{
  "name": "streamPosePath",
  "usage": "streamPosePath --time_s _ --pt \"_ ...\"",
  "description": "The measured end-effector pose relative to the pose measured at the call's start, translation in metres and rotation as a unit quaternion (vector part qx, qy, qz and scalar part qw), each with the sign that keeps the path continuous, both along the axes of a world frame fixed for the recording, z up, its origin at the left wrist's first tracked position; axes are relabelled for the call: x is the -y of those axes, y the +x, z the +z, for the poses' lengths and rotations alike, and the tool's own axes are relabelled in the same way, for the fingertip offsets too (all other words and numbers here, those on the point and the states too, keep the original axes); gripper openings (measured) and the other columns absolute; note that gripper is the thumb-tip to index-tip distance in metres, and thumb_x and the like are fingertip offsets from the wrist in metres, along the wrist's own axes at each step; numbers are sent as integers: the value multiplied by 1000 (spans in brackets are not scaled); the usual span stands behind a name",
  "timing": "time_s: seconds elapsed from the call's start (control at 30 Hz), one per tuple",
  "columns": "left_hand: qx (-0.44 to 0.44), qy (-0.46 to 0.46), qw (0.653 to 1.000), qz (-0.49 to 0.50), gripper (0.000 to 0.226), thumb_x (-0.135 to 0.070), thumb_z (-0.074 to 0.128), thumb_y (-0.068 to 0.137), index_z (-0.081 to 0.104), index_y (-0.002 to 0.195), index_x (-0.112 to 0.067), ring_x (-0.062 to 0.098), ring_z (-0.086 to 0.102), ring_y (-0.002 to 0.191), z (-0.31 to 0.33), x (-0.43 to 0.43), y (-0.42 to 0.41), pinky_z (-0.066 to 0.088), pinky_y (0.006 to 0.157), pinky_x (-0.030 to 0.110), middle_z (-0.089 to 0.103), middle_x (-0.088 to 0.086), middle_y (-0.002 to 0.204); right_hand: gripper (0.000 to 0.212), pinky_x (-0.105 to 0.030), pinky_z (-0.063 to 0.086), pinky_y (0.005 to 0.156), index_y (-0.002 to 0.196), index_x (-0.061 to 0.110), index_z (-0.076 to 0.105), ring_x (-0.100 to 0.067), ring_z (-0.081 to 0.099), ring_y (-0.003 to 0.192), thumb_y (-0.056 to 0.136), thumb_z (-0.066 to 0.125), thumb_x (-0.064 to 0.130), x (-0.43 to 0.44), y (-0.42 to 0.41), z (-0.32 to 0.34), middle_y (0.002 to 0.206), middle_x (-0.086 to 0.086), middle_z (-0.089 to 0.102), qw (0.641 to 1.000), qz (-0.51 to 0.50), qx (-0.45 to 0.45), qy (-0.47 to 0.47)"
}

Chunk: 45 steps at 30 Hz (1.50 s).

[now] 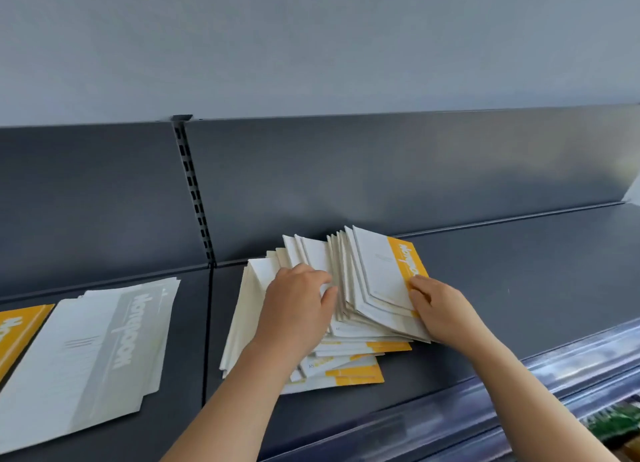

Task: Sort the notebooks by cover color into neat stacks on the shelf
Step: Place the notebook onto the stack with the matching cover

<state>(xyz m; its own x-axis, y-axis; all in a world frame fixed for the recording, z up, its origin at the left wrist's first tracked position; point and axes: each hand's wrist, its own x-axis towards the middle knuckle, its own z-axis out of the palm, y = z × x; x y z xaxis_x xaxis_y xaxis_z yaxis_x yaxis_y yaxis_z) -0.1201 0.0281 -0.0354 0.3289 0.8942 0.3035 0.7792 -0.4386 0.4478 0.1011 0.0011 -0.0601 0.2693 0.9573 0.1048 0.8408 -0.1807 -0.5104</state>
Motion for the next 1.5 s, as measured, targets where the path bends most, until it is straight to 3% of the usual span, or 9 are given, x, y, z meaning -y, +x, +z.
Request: streamPosePath --time_s 0.17,0.3,0.4,0.57,0.8,0.93,1.07,1.33,1.5 --pt "36 -11 998 48 40 -44 43 94 63 68 -21 15 56 78 1 -4 25 50 73 36 63 -7 66 31 -19 30 100 121 15 61 -20 49 119 98 43 25 0 9 -3 131 2 57 993 116 2 32" --pt "63 -58 991 104 33 -46 55 88 65 73 -18 11 61 64 9 -5 38 53 62 31 66 -5 66 35 -23 27 111 131 29 53 -7 38 131 97 45 28 0 11 -6 139 15 46 979 196 -25 44" --pt "88 -74 981 155 18 -33 61 86 62 80 -17 16 61 69 14 -2 40 53 65 34 66 -4 72 32 -15 29 101 127 25 58 -6 44 125 97 46 24 -3 19 -4 132 18 51 979 189 -54 52" --pt "153 -58 966 199 10 -17 52 87 54 88 -7 18 50 60 18 6 38 42 53 32 61 9 76 32 -25 22 110 120 8 59 -23 52 118 100 38 20 -6 30 0 129 -4 58 990 136 -24 14" --pt "183 -96 954 216 21 -24 59 85 43 76 -13 8 43 53 14 11 40 27 39 14 48 -6 68 36 -25 33 103 132 23 51 -18 40 131 100 34 19 -1 16 -1 141 8 45 981 195 -22 4" --pt "197 -101 955 198 18 -28 67 84 59 92 -14 6 58 73 11 15 39 37 47 16 63 -6 90 28 -32 48 80 105 14 64 -22 60 94 97 37 13 -3 24 -1 105 -5 63 988 138 -70 25" --pt "206 -90 951 213 17 -27 62 88 59 99 -14 11 62 83 8 17 40 44 50 18 65 -5 101 28 -23 35 54 84 10 56 -9 46 59 98 32 13 -6 27 -3 75 0 54 991 131 -35 -7" --pt "197 -93 947 237 17 -23 54 92 55 105 -11 12 59 79 5 19 43 38 46 18 62 -2 104 37 -34 52 76 113 20 64 -24 58 91 99 31 9 8 16 12 104 0 57 978 114 -173 -10" --pt "200 -106 946 233 14 -22 55 92 56 100 -11 12 60 80 7 21 40 35 41 13 63 -2 103 40 -26 51 68 120 24 61 -16 50 89 99 31 9 9 12 15 110 5 53 976 118 -181 -13"
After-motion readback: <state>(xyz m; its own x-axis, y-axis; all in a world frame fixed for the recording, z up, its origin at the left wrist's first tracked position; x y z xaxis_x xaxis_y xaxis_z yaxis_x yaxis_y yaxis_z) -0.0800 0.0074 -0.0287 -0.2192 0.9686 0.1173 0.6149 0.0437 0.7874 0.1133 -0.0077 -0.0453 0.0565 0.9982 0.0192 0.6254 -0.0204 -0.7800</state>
